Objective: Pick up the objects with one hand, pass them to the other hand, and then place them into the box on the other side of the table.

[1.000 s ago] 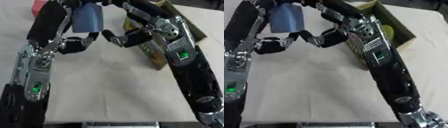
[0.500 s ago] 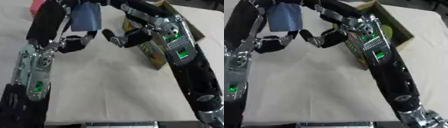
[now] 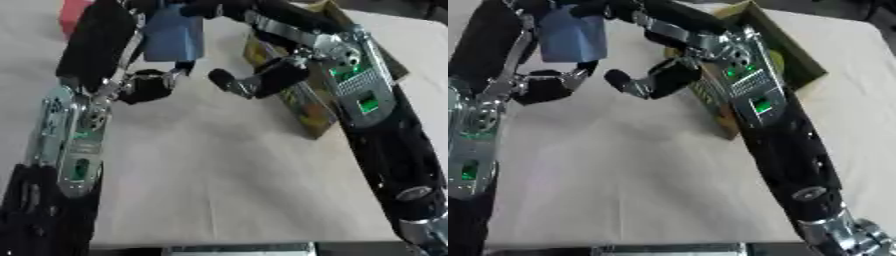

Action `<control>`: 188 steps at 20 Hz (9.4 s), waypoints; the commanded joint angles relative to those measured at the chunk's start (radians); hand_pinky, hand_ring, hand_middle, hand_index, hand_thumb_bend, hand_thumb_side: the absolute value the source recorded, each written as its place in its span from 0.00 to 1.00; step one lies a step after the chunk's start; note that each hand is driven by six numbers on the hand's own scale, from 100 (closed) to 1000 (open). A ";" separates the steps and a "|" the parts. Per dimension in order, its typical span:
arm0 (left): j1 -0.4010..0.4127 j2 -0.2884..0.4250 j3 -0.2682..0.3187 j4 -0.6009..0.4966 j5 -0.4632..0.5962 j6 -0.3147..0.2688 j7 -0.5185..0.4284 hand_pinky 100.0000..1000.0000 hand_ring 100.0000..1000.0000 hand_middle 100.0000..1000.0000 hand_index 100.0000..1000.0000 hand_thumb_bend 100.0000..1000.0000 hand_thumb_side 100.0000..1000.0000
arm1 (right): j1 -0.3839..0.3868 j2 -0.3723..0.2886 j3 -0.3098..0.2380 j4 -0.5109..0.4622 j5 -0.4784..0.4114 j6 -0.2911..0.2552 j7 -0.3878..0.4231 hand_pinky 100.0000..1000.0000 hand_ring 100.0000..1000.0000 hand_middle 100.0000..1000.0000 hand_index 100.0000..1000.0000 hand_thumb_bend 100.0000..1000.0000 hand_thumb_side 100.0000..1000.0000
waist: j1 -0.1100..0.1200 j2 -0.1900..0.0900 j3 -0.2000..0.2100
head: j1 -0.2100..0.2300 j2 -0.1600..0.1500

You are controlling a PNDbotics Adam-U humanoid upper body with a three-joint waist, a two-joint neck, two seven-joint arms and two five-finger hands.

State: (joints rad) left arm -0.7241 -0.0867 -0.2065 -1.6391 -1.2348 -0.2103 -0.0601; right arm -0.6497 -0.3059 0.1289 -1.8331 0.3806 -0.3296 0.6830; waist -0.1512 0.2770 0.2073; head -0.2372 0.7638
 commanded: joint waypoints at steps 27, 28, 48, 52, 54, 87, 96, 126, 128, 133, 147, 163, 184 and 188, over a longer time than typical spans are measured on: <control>-0.057 -0.074 -0.025 0.041 -0.071 -0.026 0.028 0.23 0.25 0.47 0.57 0.00 0.00 | -0.088 -0.091 0.072 0.093 -0.120 0.048 0.007 0.94 1.00 1.00 1.00 0.00 0.00 | -0.006 -0.019 -0.019 | -0.003 0.006; -0.057 -0.074 -0.023 0.042 -0.079 -0.025 0.032 0.23 0.25 0.47 0.57 0.00 0.00 | -0.088 -0.092 0.073 0.092 -0.121 0.047 0.012 0.94 1.00 1.00 1.00 0.00 0.00 | -0.006 -0.019 -0.020 | -0.003 0.006; -0.023 0.191 -0.047 0.078 0.058 -0.172 0.219 0.25 0.26 0.45 0.55 0.00 0.00 | 0.146 -0.282 -0.035 -0.165 -0.335 0.040 -0.161 1.00 1.00 1.00 1.00 0.00 0.23 | 0.036 -0.117 -0.074 | 0.029 0.006; -0.044 0.268 -0.062 0.071 0.116 -0.192 0.277 0.26 0.26 0.45 0.54 0.00 0.00 | 0.231 -0.376 -0.033 -0.167 -0.392 -0.016 -0.217 1.00 1.00 1.00 1.00 0.00 0.42 | 0.045 -0.116 -0.063 | 0.040 0.005; -0.056 0.301 -0.081 0.060 0.146 -0.209 0.307 0.26 0.27 0.45 0.54 0.00 0.00 | 0.270 -0.424 -0.028 -0.167 -0.422 -0.045 -0.222 1.00 1.00 1.00 1.00 0.00 0.44 | 0.049 -0.111 -0.056 | 0.041 0.002; -0.184 0.408 -0.239 -0.078 0.681 -0.475 0.189 0.29 0.29 0.44 0.53 0.00 0.00 | 0.302 -0.592 -0.174 -0.167 -1.122 0.353 0.224 1.00 1.00 1.00 1.00 0.00 0.60 | 0.033 -0.038 0.004 | 0.002 0.006; -0.174 0.379 -0.228 -0.107 0.762 -0.452 0.108 0.27 0.28 0.43 0.52 0.00 0.00 | 0.265 -0.573 -0.169 -0.167 -1.078 0.284 0.224 1.00 1.00 1.00 1.00 0.00 0.40 | 0.029 -0.030 0.008 | -0.004 0.002; -0.154 0.387 -0.292 -0.101 0.495 -0.697 0.196 0.30 0.24 0.44 0.53 0.19 0.00 | 0.150 -0.520 -0.002 -0.167 -0.889 0.171 0.174 1.00 1.00 1.00 1.00 0.00 0.21 | 0.034 -0.024 0.009 | -0.034 -0.022; -0.147 0.381 -0.296 -0.082 0.464 -0.697 0.206 0.31 0.25 0.44 0.53 0.19 0.00 | 0.140 -0.524 0.010 -0.167 -0.885 0.160 0.165 1.00 1.00 1.00 1.00 0.00 0.20 | 0.033 -0.026 0.008 | -0.034 -0.020; -0.146 0.369 -0.302 -0.045 0.373 -0.697 0.236 0.34 0.29 0.45 0.53 0.20 0.00 | 0.130 -0.532 0.041 -0.167 -0.852 0.141 0.168 1.00 1.00 1.00 1.00 0.00 0.17 | 0.031 -0.030 0.009 | -0.036 -0.017; -0.161 0.351 -0.323 -0.039 0.206 -0.697 0.350 0.37 0.33 0.46 0.54 0.28 0.00 | 0.096 -0.547 0.119 -0.167 -0.699 0.055 0.214 1.00 1.00 1.00 1.00 0.00 0.15 | 0.026 -0.033 0.016 | -0.048 -0.011; -0.186 0.316 -0.352 -0.038 0.044 -0.697 0.544 0.39 0.34 0.47 0.55 0.36 0.00 | 0.054 -0.544 0.162 -0.167 -0.735 0.179 0.210 1.00 1.00 1.00 1.00 0.00 0.44 | 0.016 -0.035 0.036 | -0.063 -0.016; -0.198 0.313 -0.399 -0.066 -0.021 -0.697 0.700 0.38 0.34 0.46 0.55 0.37 0.00 | 0.043 -0.522 0.172 -0.098 -0.748 0.155 0.224 1.00 1.00 1.00 1.00 0.00 0.23 | 0.018 -0.028 0.043 | -0.067 -0.027; -0.200 0.313 -0.406 -0.073 -0.015 -0.697 0.714 0.38 0.34 0.46 0.54 0.37 0.00 | 0.040 -0.518 0.172 -0.091 -0.753 0.137 0.224 1.00 1.00 1.00 1.00 0.00 0.21 | 0.018 -0.027 0.044 | -0.069 -0.029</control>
State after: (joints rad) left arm -0.8909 0.2393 -0.6099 -1.6688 -1.2632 -0.7349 0.4677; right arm -0.5983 -0.8132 0.3021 -1.9291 -0.3750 -0.1880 0.9067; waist -0.1258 0.2544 0.2521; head -0.3016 0.7452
